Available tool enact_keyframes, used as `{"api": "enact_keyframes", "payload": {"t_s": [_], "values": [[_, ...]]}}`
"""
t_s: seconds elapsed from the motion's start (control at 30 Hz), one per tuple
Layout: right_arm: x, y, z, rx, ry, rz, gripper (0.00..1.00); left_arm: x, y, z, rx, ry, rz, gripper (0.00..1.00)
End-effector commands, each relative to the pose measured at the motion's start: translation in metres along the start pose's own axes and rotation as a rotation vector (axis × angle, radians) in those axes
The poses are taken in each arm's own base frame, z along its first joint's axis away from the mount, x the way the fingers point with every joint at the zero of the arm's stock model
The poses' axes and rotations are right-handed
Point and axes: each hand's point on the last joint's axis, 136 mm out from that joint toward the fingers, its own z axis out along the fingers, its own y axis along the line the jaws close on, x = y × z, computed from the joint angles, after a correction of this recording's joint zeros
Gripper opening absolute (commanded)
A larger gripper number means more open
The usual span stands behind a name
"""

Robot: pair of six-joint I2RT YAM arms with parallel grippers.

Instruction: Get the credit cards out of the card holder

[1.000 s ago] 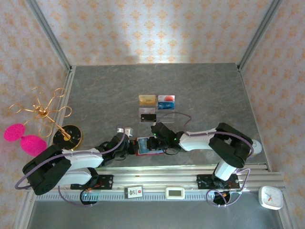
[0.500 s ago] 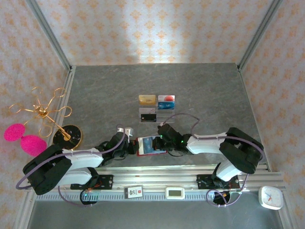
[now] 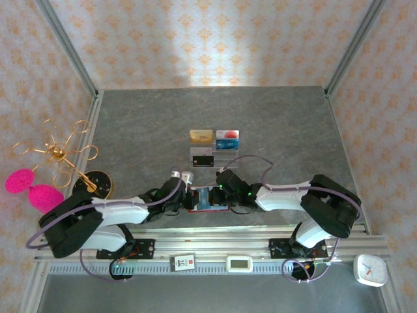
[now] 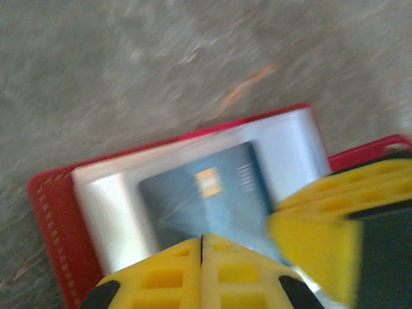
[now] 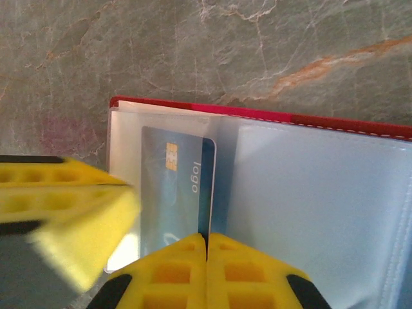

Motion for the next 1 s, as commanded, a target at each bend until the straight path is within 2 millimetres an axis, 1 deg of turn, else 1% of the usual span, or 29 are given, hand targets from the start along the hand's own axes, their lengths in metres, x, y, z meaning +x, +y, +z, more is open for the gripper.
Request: {"api": "enact_keyframes", "payload": {"t_s": [0.0,0.03,0.1,0.13,0.2,0.33,0.47,0.53,0.6,0.73,0.8,0.83,0.97], "values": [[0.002,-0.015,0.001,0.047,-0.009,0.024,0.00,0.013,0.013,0.006,-0.042,0.038,0.001,0.00],[0.002,-0.016,0.000,0.049,-0.012,0.024,0.00,0.015,0.015,0.007,-0.046,0.047,0.002,0.00],[0.002,-0.017,-0.001,0.045,-0.013,0.030,0.05,0.016,0.018,0.007,-0.046,0.048,-0.005,0.00],[0.003,-0.018,0.000,0.043,-0.011,0.028,0.05,0.017,0.018,0.007,-0.044,0.048,-0.006,0.00],[0.004,-0.018,0.001,0.039,-0.005,0.025,0.00,0.016,0.017,0.007,-0.041,0.048,-0.006,0.00],[0.003,-0.021,0.000,0.045,-0.017,0.039,0.00,0.016,0.017,0.007,-0.045,0.049,-0.001,0.00],[0.000,-0.033,-0.012,0.048,-0.055,0.083,0.00,0.017,0.025,0.004,-0.049,0.045,-0.017,0.00],[0.000,-0.032,-0.015,0.024,-0.061,0.090,0.00,0.018,0.026,0.004,-0.042,0.046,-0.025,0.00],[0.003,-0.029,-0.014,0.010,-0.046,0.079,0.00,0.018,0.025,0.005,-0.037,0.049,-0.026,0.00],[0.004,-0.031,-0.013,0.020,-0.041,0.081,0.00,0.017,0.023,0.005,-0.031,0.048,-0.023,0.00],[0.004,-0.031,-0.013,0.020,-0.037,0.076,0.00,0.013,0.019,0.003,-0.020,0.038,-0.020,0.00],[0.004,-0.031,-0.012,0.022,-0.033,0.072,0.00,0.008,0.014,0.002,-0.004,0.026,-0.015,0.00],[0.007,-0.030,-0.010,0.015,-0.019,0.066,0.00,-0.021,-0.016,-0.012,0.075,-0.063,0.009,0.00]]}}
